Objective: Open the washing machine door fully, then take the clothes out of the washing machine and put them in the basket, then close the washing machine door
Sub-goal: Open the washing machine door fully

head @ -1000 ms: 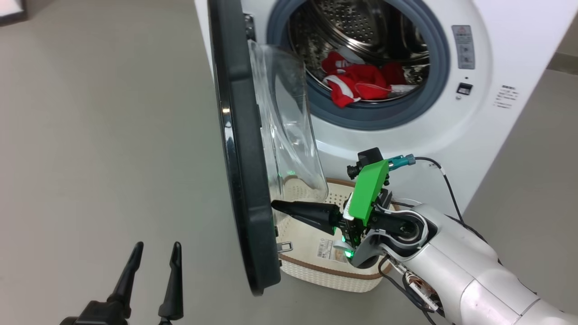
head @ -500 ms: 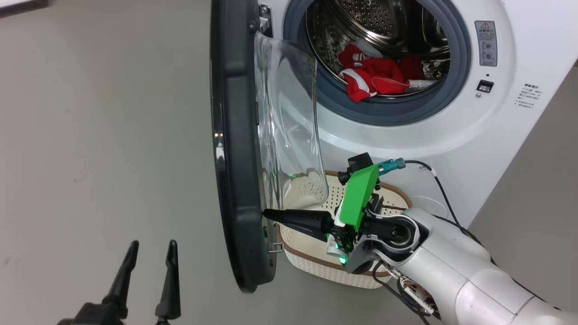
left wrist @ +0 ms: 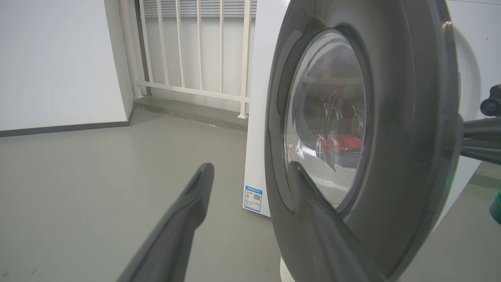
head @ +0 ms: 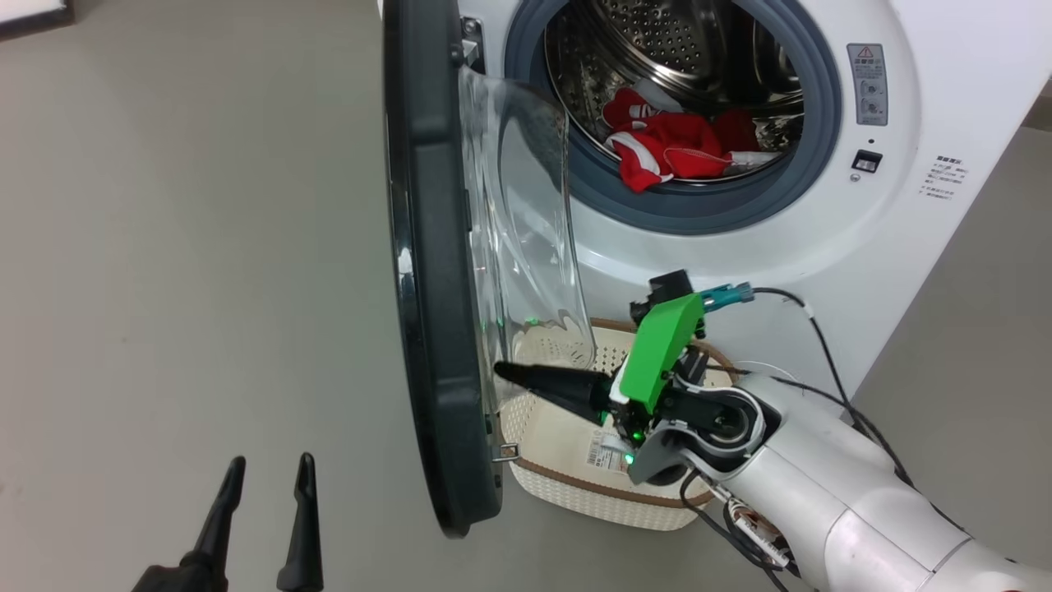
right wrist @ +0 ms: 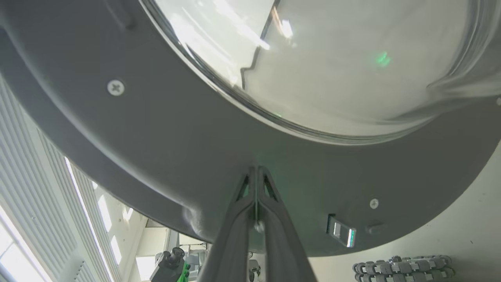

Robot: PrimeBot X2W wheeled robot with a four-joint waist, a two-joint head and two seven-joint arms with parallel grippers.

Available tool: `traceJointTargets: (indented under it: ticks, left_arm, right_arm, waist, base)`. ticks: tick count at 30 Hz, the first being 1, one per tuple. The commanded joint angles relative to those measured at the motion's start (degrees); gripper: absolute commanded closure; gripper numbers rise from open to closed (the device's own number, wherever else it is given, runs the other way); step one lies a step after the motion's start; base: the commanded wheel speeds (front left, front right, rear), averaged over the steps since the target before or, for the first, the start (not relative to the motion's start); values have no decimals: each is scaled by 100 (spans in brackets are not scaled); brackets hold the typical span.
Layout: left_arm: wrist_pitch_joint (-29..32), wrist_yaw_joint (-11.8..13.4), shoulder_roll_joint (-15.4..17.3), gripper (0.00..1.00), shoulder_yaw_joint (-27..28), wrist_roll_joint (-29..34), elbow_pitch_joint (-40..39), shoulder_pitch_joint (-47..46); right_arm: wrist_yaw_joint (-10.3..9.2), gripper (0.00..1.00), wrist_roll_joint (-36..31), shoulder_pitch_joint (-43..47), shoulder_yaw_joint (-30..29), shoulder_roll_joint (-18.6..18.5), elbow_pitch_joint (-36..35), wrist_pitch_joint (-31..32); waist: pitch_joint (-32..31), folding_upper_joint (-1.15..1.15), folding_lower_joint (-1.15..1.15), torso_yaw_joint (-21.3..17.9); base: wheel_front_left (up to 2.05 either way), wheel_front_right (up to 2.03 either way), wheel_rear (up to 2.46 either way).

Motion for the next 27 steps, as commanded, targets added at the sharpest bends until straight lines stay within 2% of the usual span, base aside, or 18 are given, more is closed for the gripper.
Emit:
traceJointTargets:
  ticks: [1, 5, 10, 18, 23, 25, 27]
  left_arm:
    - [-45, 17, 64, 0, 201, -32, -111, -72]
    - [-45, 5, 64, 0, 250, -27, -84, -43]
    - [-45, -27, 64, 0, 301, -34, -8, -13]
    - [-45, -54, 64, 0, 426, -62, 67, 40]
    - [-45, -136, 64, 0, 470, 4, 96, 85]
    - [-45, -153, 64, 0, 486, 18, 100, 97]
    - [-45, -168, 64, 0, 502, 37, 99, 113]
  right_arm:
    - [44, 0, -68, 37, -85, 76, -88, -68]
    - [44, 0, -710, 289, -263, -21, -184, -488]
    - [44, 0, -1549, 750, -426, -256, -367, -1373]
    - [44, 0, -3043, 1261, -107, -698, -619, -2912]
    - [44, 0, -3871, 1369, 155, -887, -500, -3917]
    - [44, 0, -4244, 1369, 139, -933, -358, -4087]
    - [44, 0, -4650, 1369, -148, -951, -245, -4129]
  waist:
    - [-24, 0, 0, -22]
    - [-89, 0, 0, -83]
    - [-188, 0, 0, -155]
    - [-319, 0, 0, -329]
    - [-392, 0, 0, -435]
    - [-424, 0, 0, -462]
    - [-455, 0, 0, -484]
  base:
    - [0, 0, 0]
    - [0, 0, 0]
    - [0, 0, 0]
    - [0, 0, 0]
    - [0, 0, 0]
    - [0, 0, 0]
    - [0, 0, 0]
